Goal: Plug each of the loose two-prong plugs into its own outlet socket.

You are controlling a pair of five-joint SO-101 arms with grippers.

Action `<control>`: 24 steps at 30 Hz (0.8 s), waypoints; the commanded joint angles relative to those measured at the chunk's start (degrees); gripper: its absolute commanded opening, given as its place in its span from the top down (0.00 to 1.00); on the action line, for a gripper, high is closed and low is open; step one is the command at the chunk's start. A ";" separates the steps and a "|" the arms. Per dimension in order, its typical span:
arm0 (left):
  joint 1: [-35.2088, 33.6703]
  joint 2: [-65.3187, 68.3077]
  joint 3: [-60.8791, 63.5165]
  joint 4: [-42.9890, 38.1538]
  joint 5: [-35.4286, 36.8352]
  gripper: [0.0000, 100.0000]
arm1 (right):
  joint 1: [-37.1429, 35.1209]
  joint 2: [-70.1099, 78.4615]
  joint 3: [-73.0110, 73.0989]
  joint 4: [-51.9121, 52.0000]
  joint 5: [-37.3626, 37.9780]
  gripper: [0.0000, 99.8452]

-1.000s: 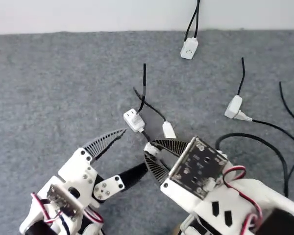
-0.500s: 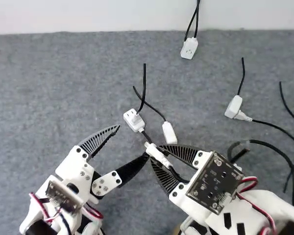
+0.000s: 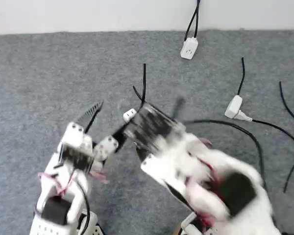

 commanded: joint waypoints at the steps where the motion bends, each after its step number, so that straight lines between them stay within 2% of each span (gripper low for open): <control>1: -6.33 22.77 -6.37 -10.37 -0.35 0.73 | 4.18 6.29 -0.53 -3.74 5.80 0.99; 6: -10.90 45.80 -14.37 -17.05 -0.35 0.73 | 12.79 10.86 -0.53 -6.46 10.46 0.99; 10: -15.03 57.14 -21.58 -17.58 1.76 0.73 | 17.89 13.32 -0.44 -7.25 15.56 0.99; 17: -18.29 67.87 -28.35 -17.49 4.04 0.73 | 22.81 22.81 0.00 -7.16 30.42 0.99; 24: -18.46 72.79 -30.64 -17.76 4.04 0.73 | 22.64 36.09 -0.44 -7.34 45.01 0.99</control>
